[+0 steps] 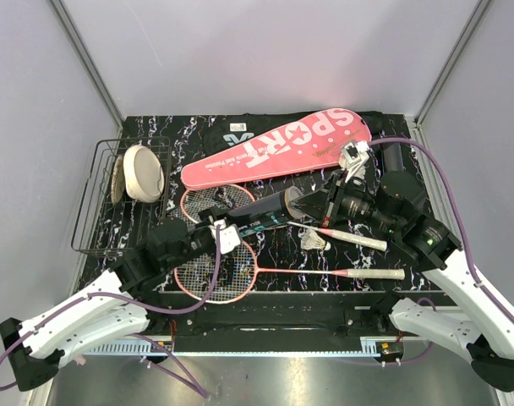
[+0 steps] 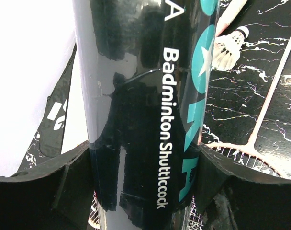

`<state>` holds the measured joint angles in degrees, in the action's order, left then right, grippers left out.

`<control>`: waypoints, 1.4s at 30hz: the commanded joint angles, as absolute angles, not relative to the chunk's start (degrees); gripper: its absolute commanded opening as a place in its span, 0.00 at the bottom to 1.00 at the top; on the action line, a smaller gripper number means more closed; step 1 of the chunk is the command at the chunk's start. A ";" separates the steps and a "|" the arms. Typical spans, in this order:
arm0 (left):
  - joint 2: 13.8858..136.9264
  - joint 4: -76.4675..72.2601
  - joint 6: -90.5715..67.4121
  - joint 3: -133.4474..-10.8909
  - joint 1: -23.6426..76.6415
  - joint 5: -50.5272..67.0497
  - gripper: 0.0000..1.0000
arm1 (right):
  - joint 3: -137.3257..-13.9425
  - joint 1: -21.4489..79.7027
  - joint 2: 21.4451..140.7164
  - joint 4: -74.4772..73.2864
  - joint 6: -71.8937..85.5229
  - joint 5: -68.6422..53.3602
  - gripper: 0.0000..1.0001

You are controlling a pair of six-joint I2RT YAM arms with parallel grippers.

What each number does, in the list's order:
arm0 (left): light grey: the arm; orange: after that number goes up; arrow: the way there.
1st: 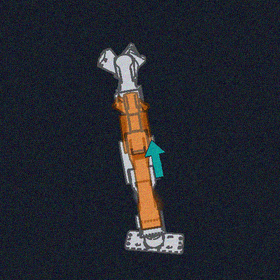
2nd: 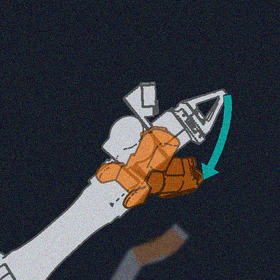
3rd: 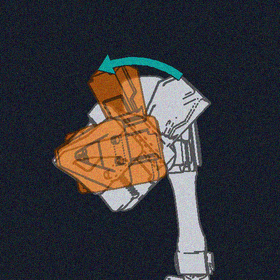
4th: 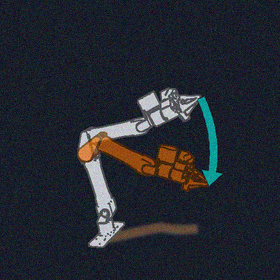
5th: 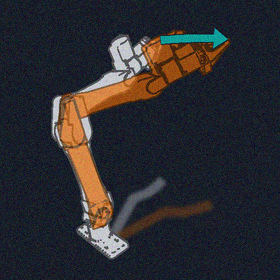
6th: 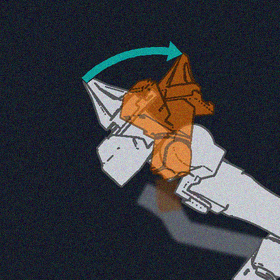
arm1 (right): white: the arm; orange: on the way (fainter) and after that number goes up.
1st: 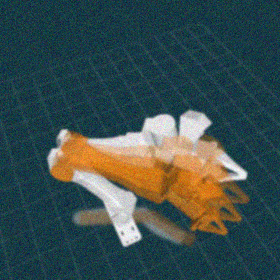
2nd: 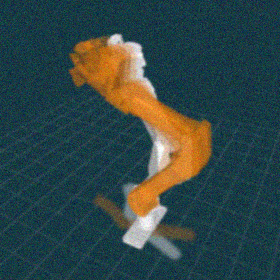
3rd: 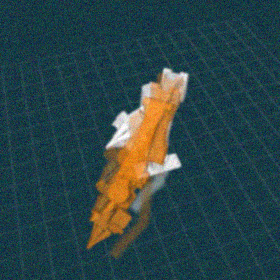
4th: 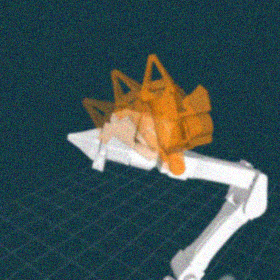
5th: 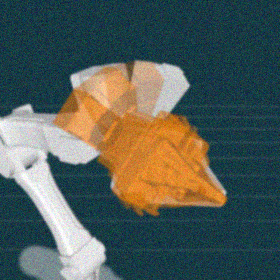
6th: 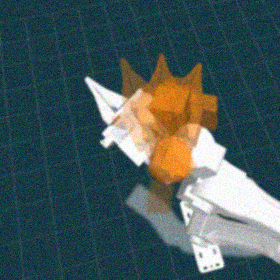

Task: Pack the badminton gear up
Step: Close the lid on the shuttle tube.

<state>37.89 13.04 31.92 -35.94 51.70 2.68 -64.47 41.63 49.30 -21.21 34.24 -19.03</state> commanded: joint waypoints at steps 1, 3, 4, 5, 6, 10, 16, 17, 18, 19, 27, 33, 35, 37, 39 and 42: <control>36.39 4.04 32.78 -36.56 51.94 5.01 0.00 | -65.04 42.10 51.06 -19.95 35.77 -25.30 0.00; 36.39 4.39 32.96 -36.56 52.03 5.45 0.00 | -65.30 42.01 52.20 -20.30 35.86 -26.80 0.00; 36.30 4.31 32.87 -36.48 51.94 5.62 0.00 | -65.39 42.10 52.38 -20.22 35.86 -27.24 0.00; 35.95 4.31 33.13 -36.21 52.03 5.89 0.00 | -65.30 42.10 52.56 -20.21 35.86 -27.59 0.00; 35.69 4.13 33.66 -35.95 51.94 6.06 0.00 | -65.39 42.10 52.91 -20.39 35.95 -28.38 0.00; 32.62 2.47 35.15 -34.28 52.21 7.38 0.00 | -65.48 42.10 54.22 -20.39 36.73 -31.19 0.00; 26.12 -1.75 35.07 -32.17 52.47 12.21 0.00 | -64.51 42.01 55.54 -17.23 39.20 -37.43 0.00; 25.41 -2.45 34.63 -31.99 52.47 12.83 0.00 | -64.42 41.92 55.72 -16.79 39.55 -38.83 0.05; 24.70 -2.81 34.54 -31.99 52.38 14.05 0.00 | -64.51 41.92 55.81 -16.61 39.72 -39.20 0.08; 23.57 -2.99 34.45 -31.99 52.38 14.50 0.00 | -64.42 41.75 55.90 -16.09 39.81 -40.07 0.11; 21.97 -2.99 34.37 -31.82 52.38 16.52 0.00 | -65.13 40.17 56.07 -13.54 41.48 -45.17 0.22; 23.02 -3.08 34.02 -31.64 52.38 13.73 0.00 | -66.70 37.97 55.20 -14.93 40.70 -47.12 0.21; 23.55 -2.46 34.01 -31.64 52.38 11.88 0.00 | -68.19 37.71 54.93 -17.39 38.60 -46.41 0.24; 25.13 -2.72 33.40 -31.64 52.38 9.59 0.00 | -69.17 37.71 54.84 -18.89 37.62 -44.75 0.27; 27.49 -1.24 32.87 -32.25 52.38 6.60 0.00 | -70.05 37.71 54.93 -20.03 36.83 -43.86 0.33; 30.75 1.30 32.08 -33.48 52.38 3.70 0.00 | -71.45 37.62 54.76 -22.14 34.81 -41.06 0.39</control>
